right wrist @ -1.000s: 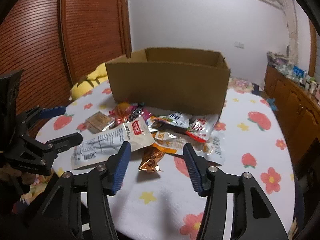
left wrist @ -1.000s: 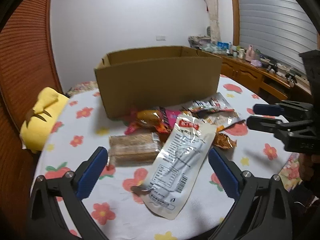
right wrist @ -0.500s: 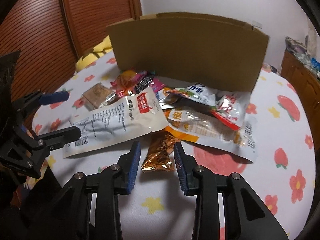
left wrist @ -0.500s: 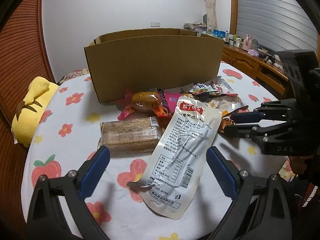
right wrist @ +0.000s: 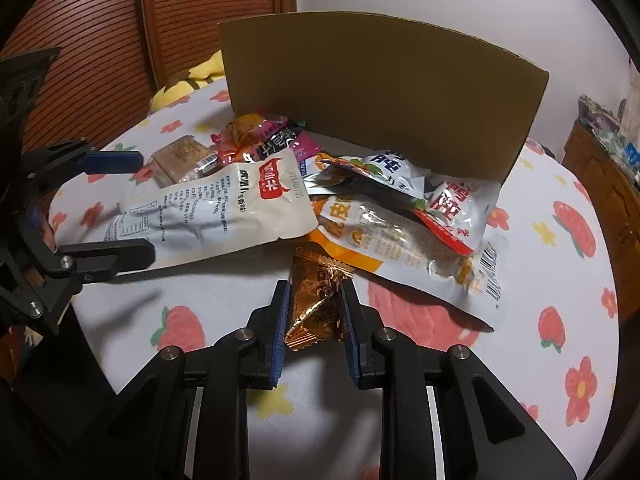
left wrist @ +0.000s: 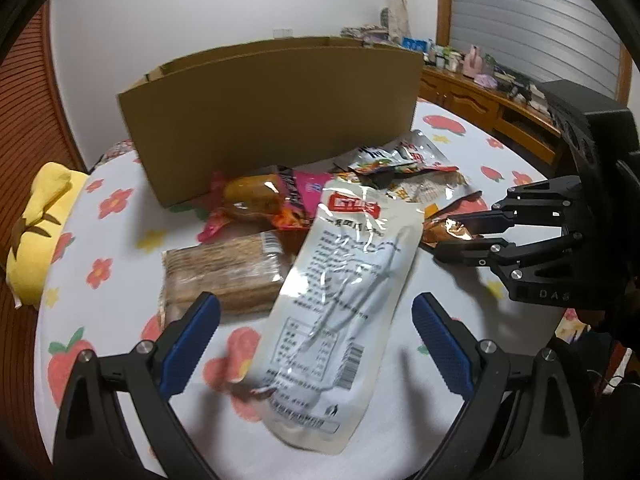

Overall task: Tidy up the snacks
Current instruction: 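Grasp the gold foil candy with the right tool while the left tool grasps the white sausage pouch, then carry both snacks over the cardboard box and open both tools to drop them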

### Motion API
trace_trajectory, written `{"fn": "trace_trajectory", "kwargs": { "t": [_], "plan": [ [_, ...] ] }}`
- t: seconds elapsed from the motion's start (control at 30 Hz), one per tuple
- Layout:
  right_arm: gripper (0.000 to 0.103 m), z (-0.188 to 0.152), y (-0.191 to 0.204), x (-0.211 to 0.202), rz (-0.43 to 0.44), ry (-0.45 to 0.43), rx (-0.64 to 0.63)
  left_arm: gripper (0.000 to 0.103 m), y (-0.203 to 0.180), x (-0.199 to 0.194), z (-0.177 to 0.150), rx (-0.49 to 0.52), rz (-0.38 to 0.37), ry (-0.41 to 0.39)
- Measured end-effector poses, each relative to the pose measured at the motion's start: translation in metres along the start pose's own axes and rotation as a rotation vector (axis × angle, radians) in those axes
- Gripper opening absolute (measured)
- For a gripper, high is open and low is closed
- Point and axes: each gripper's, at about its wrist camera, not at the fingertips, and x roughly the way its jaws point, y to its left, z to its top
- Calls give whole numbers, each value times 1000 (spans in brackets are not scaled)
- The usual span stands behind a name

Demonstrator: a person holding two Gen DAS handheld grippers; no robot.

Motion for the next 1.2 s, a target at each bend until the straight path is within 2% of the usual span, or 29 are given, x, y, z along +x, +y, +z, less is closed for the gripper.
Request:
{"fn": "trace_trajectory", "kwargs": {
  "t": [0.2, 0.23, 0.3, 0.43, 0.7, 0.93, 1.2],
  "plan": [
    [23, -8, -5, -3, 18, -33, 27, 96, -5, 14, 8, 23, -28, 65],
    [23, -7, -4, -2, 21, -36, 31, 90, -4, 16, 9, 18, -29, 79],
    [23, -9, -4, -2, 20, -47, 34, 86, -4, 20, 11, 20, -21, 92],
    [23, -10, -3, -3, 21, -59, 40, 85, -6, 25, 14, 27, -39, 106],
    [23, -10, -2, -3, 17, -64, 33, 86, -16, 40, 18, 78, -20, 151],
    [23, -9, -1, -1, 13, -65, 29, 64, -16, 36, 16, 69, -33, 136],
    [23, -10, -1, -1, 13, -65, 28, 62, -13, 21, 12, 47, -19, 86]
  ]
}}
